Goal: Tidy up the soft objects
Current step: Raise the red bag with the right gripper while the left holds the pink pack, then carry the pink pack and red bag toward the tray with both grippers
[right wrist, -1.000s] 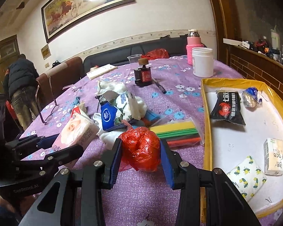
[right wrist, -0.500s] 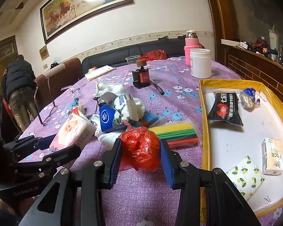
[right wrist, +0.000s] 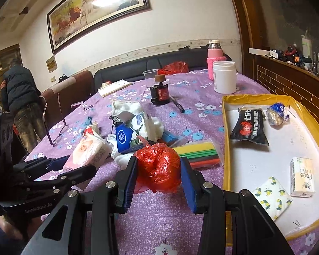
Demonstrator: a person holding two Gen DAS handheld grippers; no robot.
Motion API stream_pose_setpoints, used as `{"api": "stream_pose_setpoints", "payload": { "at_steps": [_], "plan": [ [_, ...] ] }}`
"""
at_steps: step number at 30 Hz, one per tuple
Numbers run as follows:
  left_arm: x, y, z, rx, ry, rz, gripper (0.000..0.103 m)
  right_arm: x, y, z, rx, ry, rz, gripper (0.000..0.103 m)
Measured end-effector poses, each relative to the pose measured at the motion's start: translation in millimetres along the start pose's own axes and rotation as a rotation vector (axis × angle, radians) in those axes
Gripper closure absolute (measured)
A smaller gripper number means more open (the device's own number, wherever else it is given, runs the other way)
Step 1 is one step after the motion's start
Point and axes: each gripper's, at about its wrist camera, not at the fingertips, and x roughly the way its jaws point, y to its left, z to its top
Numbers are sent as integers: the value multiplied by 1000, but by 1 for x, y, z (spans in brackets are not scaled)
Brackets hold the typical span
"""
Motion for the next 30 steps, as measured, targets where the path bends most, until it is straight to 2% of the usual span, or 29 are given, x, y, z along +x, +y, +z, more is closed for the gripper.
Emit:
{"api": "stream_pose_setpoints", "payload": {
  "at_steps": [10,30],
  "plan": [
    [1,1,0,-6,3,-2,51,-10,-8,6,23,-27,-3,60],
    [1,1,0,-7,9,-2,51,-10,-17,5,52,-26,-5,60]
  ]
}}
